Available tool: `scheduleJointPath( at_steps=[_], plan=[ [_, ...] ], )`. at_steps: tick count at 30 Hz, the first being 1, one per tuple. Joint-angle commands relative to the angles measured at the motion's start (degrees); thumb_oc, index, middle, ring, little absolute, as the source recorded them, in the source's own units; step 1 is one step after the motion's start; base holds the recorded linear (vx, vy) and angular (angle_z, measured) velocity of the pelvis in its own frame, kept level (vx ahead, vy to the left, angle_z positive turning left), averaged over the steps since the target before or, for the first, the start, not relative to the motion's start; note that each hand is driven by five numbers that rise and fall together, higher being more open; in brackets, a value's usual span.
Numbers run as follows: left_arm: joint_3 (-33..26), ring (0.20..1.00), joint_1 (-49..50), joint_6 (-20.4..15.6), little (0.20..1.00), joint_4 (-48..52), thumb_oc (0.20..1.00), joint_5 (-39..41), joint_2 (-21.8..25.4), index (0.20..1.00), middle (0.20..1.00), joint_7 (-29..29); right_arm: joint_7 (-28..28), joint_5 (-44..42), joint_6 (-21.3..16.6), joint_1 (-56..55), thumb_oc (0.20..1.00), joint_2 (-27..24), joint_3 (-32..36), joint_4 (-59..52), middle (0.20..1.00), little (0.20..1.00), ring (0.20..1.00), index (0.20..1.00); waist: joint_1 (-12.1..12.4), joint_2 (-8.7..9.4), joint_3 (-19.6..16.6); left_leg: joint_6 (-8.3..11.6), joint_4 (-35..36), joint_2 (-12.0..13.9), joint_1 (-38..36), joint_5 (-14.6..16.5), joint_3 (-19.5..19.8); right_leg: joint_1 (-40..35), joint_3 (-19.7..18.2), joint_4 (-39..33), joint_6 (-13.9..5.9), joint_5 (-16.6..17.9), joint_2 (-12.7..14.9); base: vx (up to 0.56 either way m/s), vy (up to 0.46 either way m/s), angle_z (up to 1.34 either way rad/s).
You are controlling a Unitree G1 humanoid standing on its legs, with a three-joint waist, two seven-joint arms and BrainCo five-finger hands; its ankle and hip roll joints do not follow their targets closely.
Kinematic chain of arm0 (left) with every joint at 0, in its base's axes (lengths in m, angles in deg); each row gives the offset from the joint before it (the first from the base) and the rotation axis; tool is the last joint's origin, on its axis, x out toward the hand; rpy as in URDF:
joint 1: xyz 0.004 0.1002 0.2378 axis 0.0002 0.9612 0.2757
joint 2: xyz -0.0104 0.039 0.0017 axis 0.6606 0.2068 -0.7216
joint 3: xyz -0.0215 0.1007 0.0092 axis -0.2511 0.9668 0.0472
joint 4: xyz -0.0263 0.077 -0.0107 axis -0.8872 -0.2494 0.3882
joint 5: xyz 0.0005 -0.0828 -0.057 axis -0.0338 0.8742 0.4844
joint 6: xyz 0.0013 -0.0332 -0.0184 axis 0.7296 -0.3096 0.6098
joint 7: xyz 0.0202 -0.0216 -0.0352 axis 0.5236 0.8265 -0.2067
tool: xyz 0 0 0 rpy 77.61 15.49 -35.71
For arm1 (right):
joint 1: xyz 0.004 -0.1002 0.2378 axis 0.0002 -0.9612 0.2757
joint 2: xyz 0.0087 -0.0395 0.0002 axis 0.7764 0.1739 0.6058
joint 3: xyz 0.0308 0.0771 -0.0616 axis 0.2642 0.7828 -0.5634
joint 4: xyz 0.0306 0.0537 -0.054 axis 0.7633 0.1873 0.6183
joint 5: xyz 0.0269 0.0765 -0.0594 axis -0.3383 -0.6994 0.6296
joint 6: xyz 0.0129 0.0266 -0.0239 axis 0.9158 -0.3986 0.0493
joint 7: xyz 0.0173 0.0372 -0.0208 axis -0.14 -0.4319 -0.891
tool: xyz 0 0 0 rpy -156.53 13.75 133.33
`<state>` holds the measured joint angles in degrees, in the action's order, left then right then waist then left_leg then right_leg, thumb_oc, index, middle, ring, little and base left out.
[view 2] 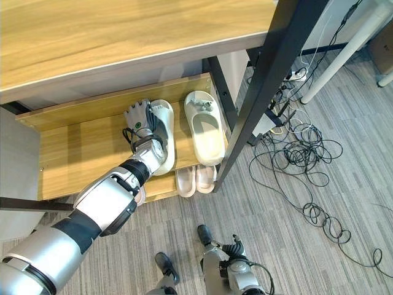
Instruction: Arrange the slippers neatly on the shoe rack.
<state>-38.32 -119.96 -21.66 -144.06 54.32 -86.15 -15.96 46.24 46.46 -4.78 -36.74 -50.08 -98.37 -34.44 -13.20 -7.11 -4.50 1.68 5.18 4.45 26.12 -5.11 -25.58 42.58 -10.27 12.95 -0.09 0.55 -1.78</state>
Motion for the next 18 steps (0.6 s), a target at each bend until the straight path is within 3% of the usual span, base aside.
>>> scheduleJointPath(
  at_steps=[1, 2, 4, 5, 9, 18],
  plan=[
    [-5.3, 0.2, -1.8, -0.3, 0.2, -9.3, 0.2, 0.5, -9.4, 0.2, 0.2, 4.3, -0.2, -1.3, 1.0, -3.3, 1.0, 4.5, -1.8, 2.6, 1.0, 1.0, 1.0, 1.0, -3.4, -1.32, 4.4, 3.72, -0.2, 2.0, -7.0, 3.4, 2.2, -7.8, -0.5, -9.3, 0.08, 4.2, -0.4, -0.07, -0.08, 0.0],
    [-5.3, 0.2, -1.8, -0.3, 0.2, -9.3, 0.2, 0.5, -9.4, 0.2, 0.2, 4.3, -0.1, -1.3, 0.9, -3.3, 1.0, 4.5, -1.9, 2.7, 1.0, 1.0, 1.0, 1.0, -3.6, -0.98, 4.7, 3.79, -0.2, 2.2, -6.4, 1.9, 2.1, -7.2, -1.3, -9.1, 0.15, 5.5, -0.7, -0.06, -0.085, 0.01],
    [-3.9, 0.2, -1.4, -0.5, 0.2, -8.8, 0.2, -1.5, -9.8, 0.2, 0.2, 4.4, 0.0, -1.6, 0.8, -2.9, 1.0, 4.4, -1.4, 3.6, 1.0, 1.0, 1.0, 1.0, -3.7, -1.22, 4.7, 3.79, -0.2, 2.1, -6.8, 1.9, 2.0, -7.3, -1.3, -8.6, 0.25, 5.2, -0.8, 0.02, -0.003, -0.01],
    [-3.6, 0.2, -1.0, -0.5, 0.2, -8.9, 0.2, -1.7, -10.1, 0.2, 0.2, 4.5, -0.1, -1.7, 0.7, -2.4, 1.0, 4.3, -1.2, 4.0, 1.0, 1.0, 1.0, 1.0, -3.4, -1.58, 4.4, 3.69, -0.2, 1.9, -7.4, 3.4, 2.1, -7.8, -0.7, -8.6, 0.23, 3.8, -0.5, 0.09, 0.07, -0.01],
    [-3.3, 0.2, 0.0, -0.2, 0.2, -9.4, 0.2, -1.9, -10.2, 0.2, 0.2, 4.1, -0.1, -2.0, 0.4, -0.6, 1.0, 4.0, -0.7, 5.3, 1.0, 1.0, 1.0, 1.0, -3.6, -1.58, 4.8, 3.61, -0.2, 1.8, -7.7, 3.6, 1.6, -7.2, -1.2, -7.9, 0.15, 3.6, -0.6, 0.02, 0.008, -0.05],
    [-8.8, 0.2, 3.3, 2.4, 0.2, -11.4, 0.2, 3.8, -11.6, 0.2, 0.2, 1.7, -1.2, -3.5, 1.3, 0.8, 1.0, 5.0, -1.7, 6.0, 1.0, 1.0, 1.0, 1.0, -4.0, -1.62, 4.7, 3.51, -0.2, 2.0, -7.1, 3.8, 1.1, -4.9, -1.6, -5.9, 0.37, 3.2, -1.2, 0.0, -0.008, -0.02]
  ],
)
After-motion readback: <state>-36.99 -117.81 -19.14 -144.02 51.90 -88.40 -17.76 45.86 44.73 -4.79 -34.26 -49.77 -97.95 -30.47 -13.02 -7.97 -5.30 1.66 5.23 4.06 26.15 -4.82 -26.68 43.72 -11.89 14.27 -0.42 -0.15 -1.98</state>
